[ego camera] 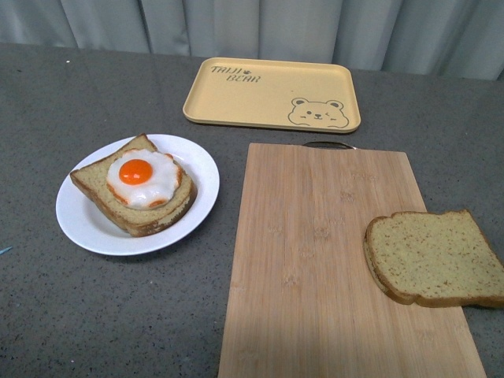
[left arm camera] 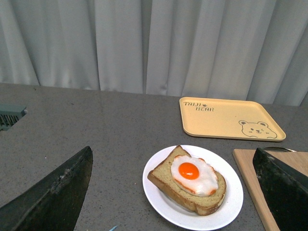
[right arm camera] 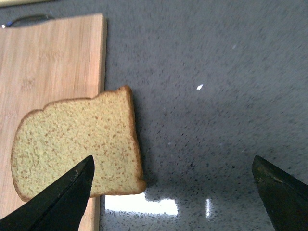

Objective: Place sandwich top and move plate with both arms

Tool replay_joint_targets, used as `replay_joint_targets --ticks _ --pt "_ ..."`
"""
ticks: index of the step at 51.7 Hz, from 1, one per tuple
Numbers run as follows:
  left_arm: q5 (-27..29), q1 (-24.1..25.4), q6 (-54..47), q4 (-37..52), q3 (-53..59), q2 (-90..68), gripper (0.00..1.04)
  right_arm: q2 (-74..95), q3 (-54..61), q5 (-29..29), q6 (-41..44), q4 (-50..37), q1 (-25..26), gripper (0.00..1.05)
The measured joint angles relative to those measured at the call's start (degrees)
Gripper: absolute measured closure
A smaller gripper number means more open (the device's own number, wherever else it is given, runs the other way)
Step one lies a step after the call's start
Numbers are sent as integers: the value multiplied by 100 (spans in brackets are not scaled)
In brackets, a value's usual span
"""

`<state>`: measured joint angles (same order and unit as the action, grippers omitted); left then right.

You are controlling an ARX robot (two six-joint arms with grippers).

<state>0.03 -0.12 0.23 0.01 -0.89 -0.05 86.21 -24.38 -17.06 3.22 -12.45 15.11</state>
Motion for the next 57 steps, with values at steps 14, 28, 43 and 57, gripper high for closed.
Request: replay_joint_targets --ticks 14,28,43,57 --pt "0 2 -2 0 0 0 7 1344 -466 -621 -315 -35 162 9" --pt "0 2 -2 0 0 0 7 1814 -616 -975 -822 -186 -44 9" --pt "0 0 -2 0 0 0 7 2363 -916 -1047 -1165 -179 -297 9" --pt "0 2 0 0 0 0 7 2682 -1137 -1001 -1427 -81 -479 32"
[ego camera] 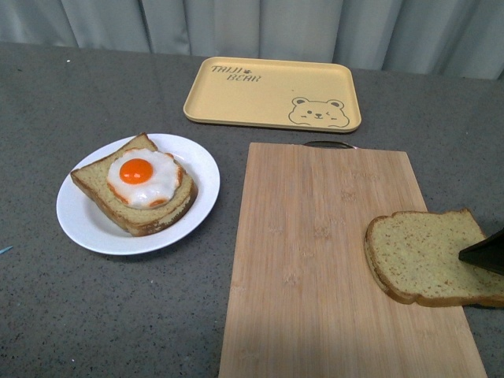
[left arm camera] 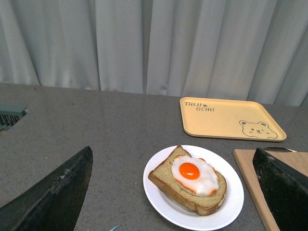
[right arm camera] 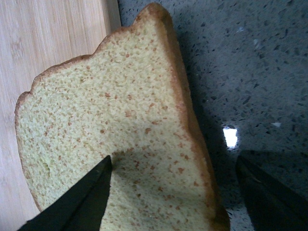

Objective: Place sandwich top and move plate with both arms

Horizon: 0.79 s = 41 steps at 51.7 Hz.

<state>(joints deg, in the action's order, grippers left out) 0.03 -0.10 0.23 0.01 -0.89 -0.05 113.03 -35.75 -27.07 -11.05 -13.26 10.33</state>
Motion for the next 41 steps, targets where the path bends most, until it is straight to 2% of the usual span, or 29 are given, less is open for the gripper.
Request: replay_joint_targets --ticks 3,23,32,36,41 --pt "-2 0 -2 0 0 0 7 13 -24 0 -72 15 -42 45" --pt "0 0 -2 0 0 0 7 -350 -42 -22 -452 461 -26 101" --pt "0 0 -2 0 0 0 7 -898 37 -693 -975 413 -15 103" --pt "0 0 -2 0 0 0 7 -1309 50 -1233 -1539 -31 -57 103" --pt "0 0 -2 0 0 0 7 -1497 0 -1386 -2063 -437 -304 103"
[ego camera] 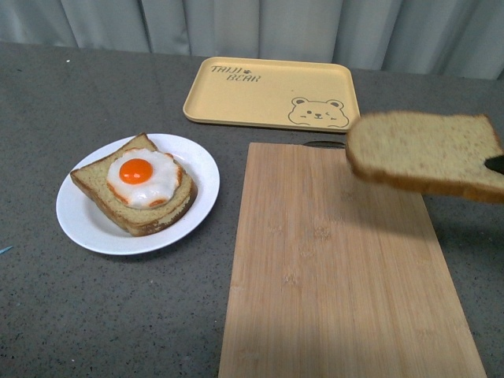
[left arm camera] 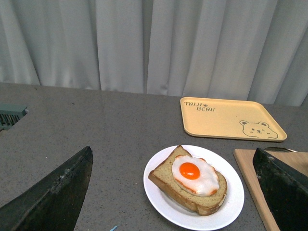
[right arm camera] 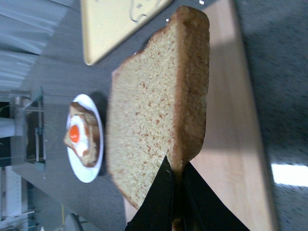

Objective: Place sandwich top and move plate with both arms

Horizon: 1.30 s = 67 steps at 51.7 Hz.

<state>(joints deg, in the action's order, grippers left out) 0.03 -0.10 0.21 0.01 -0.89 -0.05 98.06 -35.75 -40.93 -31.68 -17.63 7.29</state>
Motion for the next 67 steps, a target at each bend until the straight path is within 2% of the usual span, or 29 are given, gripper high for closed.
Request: replay_joint_targets --ticks 16,25,34,50,54,67 --pt "0 0 0 0 0 0 7 1091 -1005 341 -1440 -1189 -1683 103" --pt "-2 0 0 0 0 0 7 1805 -1847 529 -2044 -1311 -2514 103" --pt "0 0 2 0 0 0 7 2507 -2723 643 -2404 -1200 -3136 103" --pt "0 0 0 0 0 0 7 3438 -4151 903 -2634 -317 -3792 103" --pt "0 0 0 0 0 0 7 3512 -4205 922 -2507 -37 -3853 103" --pt "-2 0 0 0 0 0 7 3560 -4170 1047 -2341 0 -3840 103"
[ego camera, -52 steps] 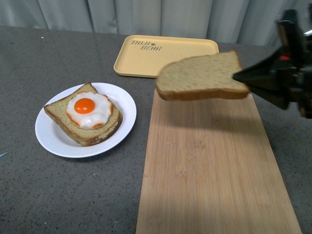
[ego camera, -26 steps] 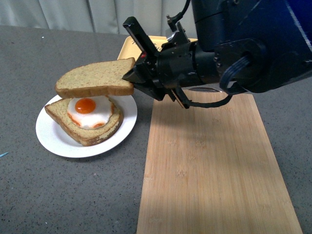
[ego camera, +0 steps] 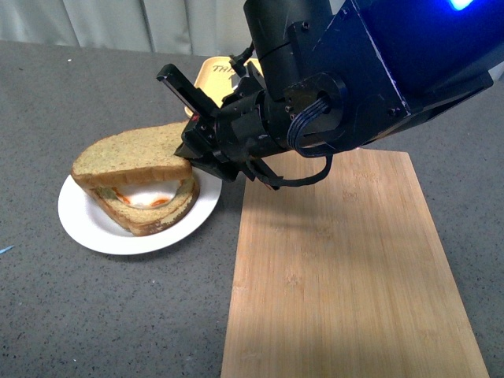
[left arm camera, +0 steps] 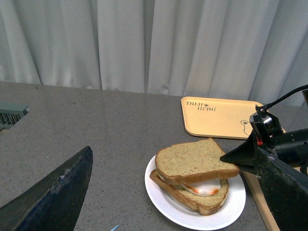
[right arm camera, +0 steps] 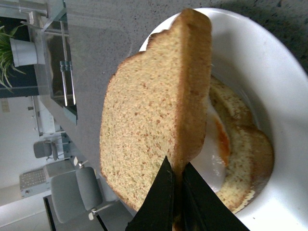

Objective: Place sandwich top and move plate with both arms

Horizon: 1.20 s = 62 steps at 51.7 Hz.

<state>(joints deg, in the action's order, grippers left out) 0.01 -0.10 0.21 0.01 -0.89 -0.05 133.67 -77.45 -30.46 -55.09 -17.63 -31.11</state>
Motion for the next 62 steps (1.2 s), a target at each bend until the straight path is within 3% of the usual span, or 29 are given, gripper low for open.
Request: replay_joint_targets --ticks 2,10,19,26,27,31,35,41,54,62 --pt "0 0 0 0 0 0 7 0 7 4 87 39 7 100" --pt "0 0 0 0 0 0 7 -208 452 -50 291 20 74 69" --pt "2 0 0 0 0 0 7 -931 1237 131 748 -129 251 42" --pt "2 0 0 0 0 0 7 -1904 2179 704 1231 -271 588 14" --pt "2 0 0 0 0 0 7 -1928 2302 1043 1423 -509 597 12" --pt "-15 0 0 0 0 0 7 -1742 3451 4068 3309 -3805 527 30" --pt "0 0 0 0 0 -9 7 -1971 4323 5143 4424 -5410 708 44" --pt "15 0 0 0 0 -2 7 -2743 5018 5097 5108 -6142 1038 62" --pt "0 0 0 0 0 -2 7 -3987 6266 4516 5451 -5991 1644 103" --pt "2 0 2 0 0 -2 7 -5165 6929 4074 5490 -5495 2035 104"
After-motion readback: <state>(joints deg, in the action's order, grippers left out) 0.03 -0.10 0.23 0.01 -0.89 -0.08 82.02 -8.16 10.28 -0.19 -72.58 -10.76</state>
